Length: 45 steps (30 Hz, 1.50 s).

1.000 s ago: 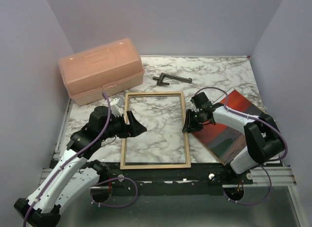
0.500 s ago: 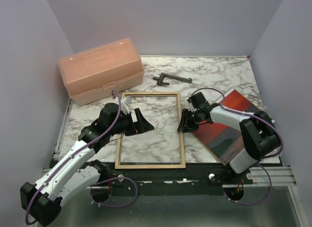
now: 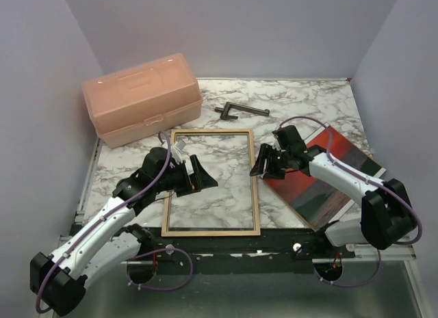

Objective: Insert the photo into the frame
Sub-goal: Move the photo frame to the center of the board.

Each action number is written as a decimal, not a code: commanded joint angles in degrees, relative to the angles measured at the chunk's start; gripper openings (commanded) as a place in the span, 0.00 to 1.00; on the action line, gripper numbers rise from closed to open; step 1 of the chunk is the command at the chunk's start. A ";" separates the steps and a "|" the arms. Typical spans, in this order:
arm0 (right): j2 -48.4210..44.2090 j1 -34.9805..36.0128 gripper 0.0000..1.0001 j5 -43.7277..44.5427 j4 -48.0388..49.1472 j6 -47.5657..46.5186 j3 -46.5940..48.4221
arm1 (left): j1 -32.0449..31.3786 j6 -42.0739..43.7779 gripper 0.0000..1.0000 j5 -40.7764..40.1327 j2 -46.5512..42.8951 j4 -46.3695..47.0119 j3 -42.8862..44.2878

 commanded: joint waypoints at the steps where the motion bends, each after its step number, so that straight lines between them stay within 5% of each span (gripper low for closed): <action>1: -3.93 0.36 0.66 2.35 -2.44 3.09 -1.89 | -0.49 1.57 0.92 1.83 0.61 1.46 -2.50; 6: -7.14 -0.14 0.90 11.43 -8.51 1.78 1.37 | -0.58 0.82 0.93 3.12 1.27 6.91 -4.70; 10: -8.59 -3.79 0.96 12.00 -9.45 1.22 1.72 | -1.56 1.85 0.93 3.99 4.56 10.29 -3.69; 24: -7.32 -17.80 0.96 8.20 -10.22 7.57 -4.68 | -10.94 13.69 0.93 -2.28 28.38 -2.36 21.24; 37: -7.61 -30.17 1.00 29.53 -21.61 10.64 -0.35 | -13.57 18.13 0.93 -3.12 45.31 -4.61 36.62; 45: -6.74 -43.10 1.00 27.99 -20.84 8.44 -0.81 | -14.47 19.13 0.97 -3.72 60.30 -8.49 54.56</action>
